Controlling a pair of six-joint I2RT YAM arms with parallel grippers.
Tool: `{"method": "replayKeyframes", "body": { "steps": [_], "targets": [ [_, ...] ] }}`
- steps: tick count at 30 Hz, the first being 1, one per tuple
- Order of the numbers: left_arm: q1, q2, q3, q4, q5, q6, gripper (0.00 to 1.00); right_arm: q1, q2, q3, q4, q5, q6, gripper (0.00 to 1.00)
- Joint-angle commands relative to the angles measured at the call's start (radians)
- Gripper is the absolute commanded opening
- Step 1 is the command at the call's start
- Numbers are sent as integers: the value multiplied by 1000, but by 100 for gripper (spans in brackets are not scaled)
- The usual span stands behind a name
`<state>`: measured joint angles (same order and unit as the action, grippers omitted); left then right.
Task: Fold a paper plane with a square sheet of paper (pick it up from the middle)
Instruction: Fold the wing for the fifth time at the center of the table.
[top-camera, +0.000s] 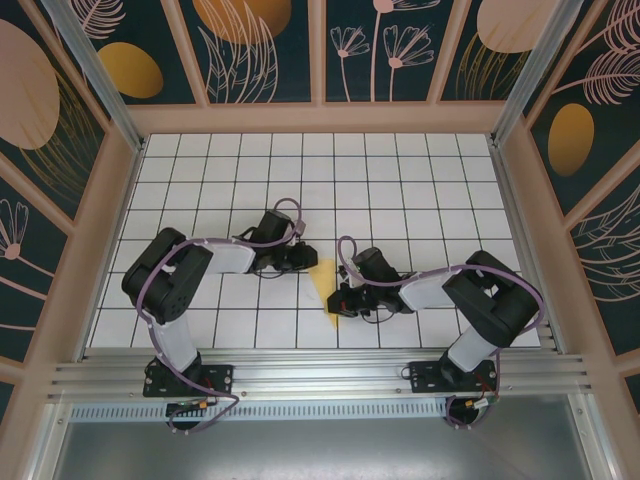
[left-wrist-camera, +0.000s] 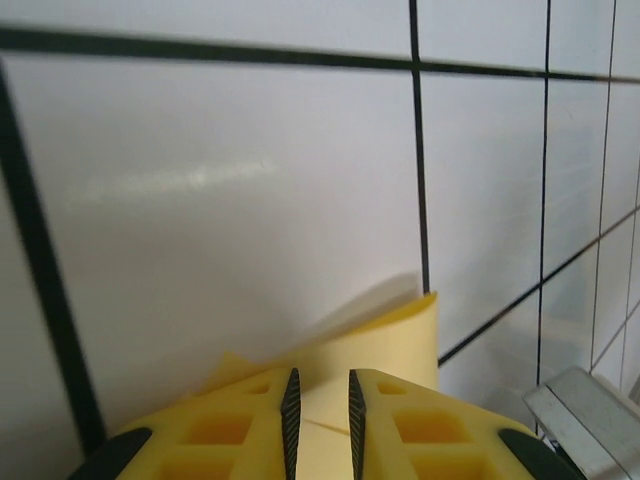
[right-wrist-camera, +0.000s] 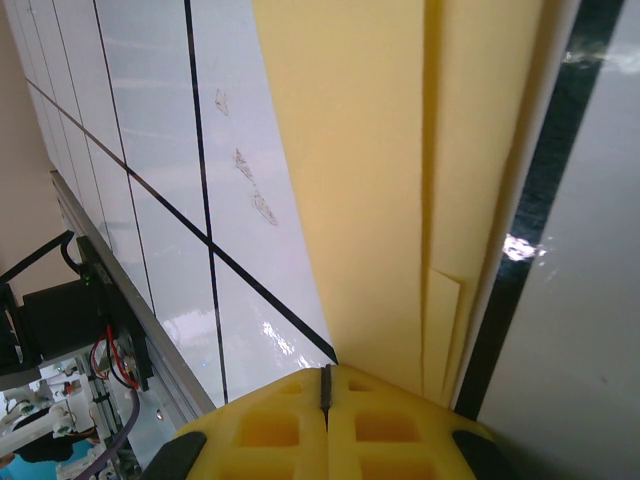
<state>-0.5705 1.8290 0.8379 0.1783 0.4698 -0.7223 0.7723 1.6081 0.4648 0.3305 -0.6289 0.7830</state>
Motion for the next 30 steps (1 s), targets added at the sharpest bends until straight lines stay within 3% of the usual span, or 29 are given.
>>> {"method": "replayKeyframes", "body": {
  "steps": [1,12,18,24,30],
  "targets": [
    [37,31,5,8,-96,51,25,-5,47,-63,-209,147,-9,0],
    [41,-4,63,-61,-156,91,28,-3,21,-56,-208,173,16,0],
    [42,-103,75,-80,-120,82,33,-4,14,-54,-190,190,40,0],
    [38,-224,-13,7,31,-2,33,8,32,-29,-154,181,50,0],
    [-12,-201,-78,70,142,-25,32,25,59,-2,-149,184,55,0]
  ]
}}
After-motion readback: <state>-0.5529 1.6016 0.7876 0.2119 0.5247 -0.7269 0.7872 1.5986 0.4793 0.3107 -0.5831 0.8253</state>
